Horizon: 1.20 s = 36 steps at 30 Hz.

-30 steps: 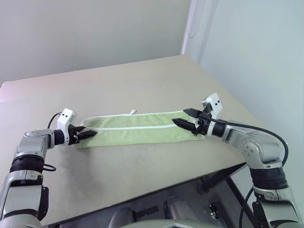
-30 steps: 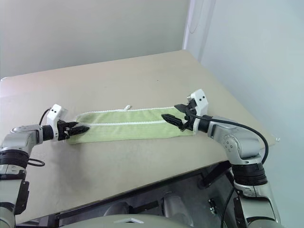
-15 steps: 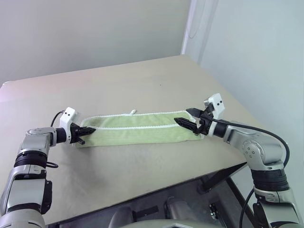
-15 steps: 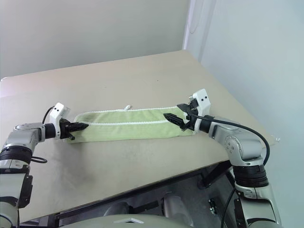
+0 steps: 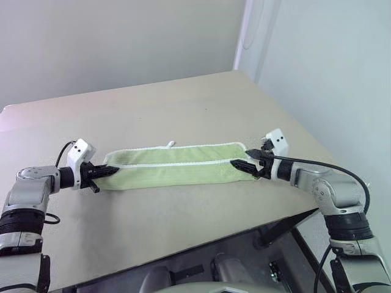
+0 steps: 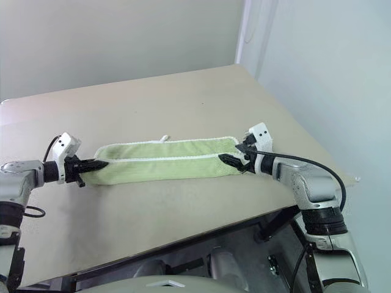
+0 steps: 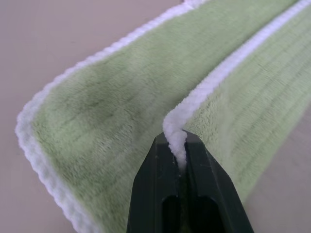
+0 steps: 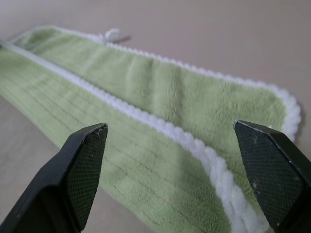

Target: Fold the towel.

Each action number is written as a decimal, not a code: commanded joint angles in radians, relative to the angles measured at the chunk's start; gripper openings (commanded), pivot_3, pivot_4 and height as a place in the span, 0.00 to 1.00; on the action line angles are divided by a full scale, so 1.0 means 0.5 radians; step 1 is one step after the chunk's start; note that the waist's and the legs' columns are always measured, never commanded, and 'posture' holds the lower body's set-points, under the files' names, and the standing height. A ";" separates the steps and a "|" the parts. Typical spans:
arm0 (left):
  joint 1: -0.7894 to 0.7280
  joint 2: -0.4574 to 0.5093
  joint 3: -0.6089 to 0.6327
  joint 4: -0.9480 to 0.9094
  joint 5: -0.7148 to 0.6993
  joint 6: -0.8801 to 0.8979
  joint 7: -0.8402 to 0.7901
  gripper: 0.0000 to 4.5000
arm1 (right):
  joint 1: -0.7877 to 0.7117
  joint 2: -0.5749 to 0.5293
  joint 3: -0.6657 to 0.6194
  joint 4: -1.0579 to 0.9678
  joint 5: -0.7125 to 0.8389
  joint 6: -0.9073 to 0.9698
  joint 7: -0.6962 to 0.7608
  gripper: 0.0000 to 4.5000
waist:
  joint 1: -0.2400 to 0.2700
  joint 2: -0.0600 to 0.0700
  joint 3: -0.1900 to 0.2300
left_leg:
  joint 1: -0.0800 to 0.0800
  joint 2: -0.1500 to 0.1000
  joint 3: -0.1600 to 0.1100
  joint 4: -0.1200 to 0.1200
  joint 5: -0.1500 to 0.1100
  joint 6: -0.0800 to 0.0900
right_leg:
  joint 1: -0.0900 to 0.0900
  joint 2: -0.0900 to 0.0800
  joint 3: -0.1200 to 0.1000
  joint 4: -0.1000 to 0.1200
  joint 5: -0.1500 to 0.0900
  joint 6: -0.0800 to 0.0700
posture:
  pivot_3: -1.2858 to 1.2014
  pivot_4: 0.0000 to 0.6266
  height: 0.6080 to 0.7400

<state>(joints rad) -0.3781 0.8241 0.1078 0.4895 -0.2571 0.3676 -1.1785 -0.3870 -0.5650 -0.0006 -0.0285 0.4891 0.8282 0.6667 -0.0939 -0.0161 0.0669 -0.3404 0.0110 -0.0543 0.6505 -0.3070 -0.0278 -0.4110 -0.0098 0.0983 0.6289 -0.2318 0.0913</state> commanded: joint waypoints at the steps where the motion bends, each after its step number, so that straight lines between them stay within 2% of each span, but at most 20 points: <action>1: 0.028 0.052 0.090 -0.111 -0.049 0.030 0.034 0.02 | -0.079 0.020 0.006 0.089 -0.046 -0.039 0.011 0.97 | 0.000 0.000 0.000 | 0.001 0.000 0.000 0.000 0.000 0.000 | 0.000 0.000 0.000 0.000 0.000 0.000 | 0.52 0.00 1.00; 11: 0.076 0.035 0.104 -0.160 -0.062 0.053 0.108 0.02 | -0.093 0.022 0.030 0.272 -0.181 -0.164 0.047 0.97 | -0.004 0.000 0.000 | 0.000 0.000 0.000 0.000 0.000 0.000 | 0.000 0.000 0.000 0.000 0.000 0.000 | 0.52 0.00 1.00; 19: 0.083 0.043 0.111 -0.142 -0.069 0.061 0.118 0.00 | 0.011 0.011 -0.021 0.021 -0.099 -0.149 0.122 0.36 | -0.002 0.000 0.000 | 0.000 0.000 0.000 0.000 0.000 0.000 | 0.000 0.000 0.000 0.000 0.000 0.001 | 0.52 0.00 1.00; 23: 0.039 0.033 0.143 -0.111 -0.104 0.091 0.127 0.00 | 0.037 -0.014 -0.039 -0.031 -0.088 -0.147 0.147 0.01 | -0.003 0.000 0.000 | 0.001 0.000 0.000 0.001 0.000 0.000 | 0.001 0.000 0.000 0.000 0.000 0.000 | 0.52 0.00 1.00; 28: -0.046 0.014 0.210 -0.108 -0.194 0.159 0.165 0.00 | -0.017 -0.030 -0.103 -0.049 -0.055 -0.190 0.169 0.00 | -0.001 0.000 0.000 | 0.001 0.000 0.000 0.001 0.000 0.000 | 0.001 0.000 0.000 0.000 0.000 0.000 | 0.52 0.00 1.00; 32: -0.404 -0.096 0.323 0.098 -0.243 0.115 0.398 0.00 | -0.370 0.052 -0.215 0.136 -0.077 -0.315 0.045 0.00 | -0.001 0.000 0.002 | 0.000 -0.001 0.000 0.005 0.000 0.000 | 0.001 0.000 0.000 0.002 0.000 0.001 | 0.52 0.00 1.00; 36: -0.708 -0.192 0.309 0.419 -0.166 -0.055 0.572 0.00 | -0.684 0.144 -0.195 0.502 -0.213 -0.520 -0.069 0.00 | -0.007 -0.001 0.000 | 0.004 -0.001 -0.001 0.007 0.001 -0.001 | 0.006 0.001 0.000 0.002 0.004 0.005 | 0.52 0.00 1.00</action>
<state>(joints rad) -0.6930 0.7337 0.2366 0.6471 -0.3553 0.3874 -0.9313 -0.6931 -0.5124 -0.0866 0.1568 0.4090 0.6187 0.6602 -0.0976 -0.0164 0.0668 -0.3380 0.0105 -0.0546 0.6534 -0.3066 -0.0282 -0.4080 -0.0095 0.0981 0.6299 -0.2294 0.0944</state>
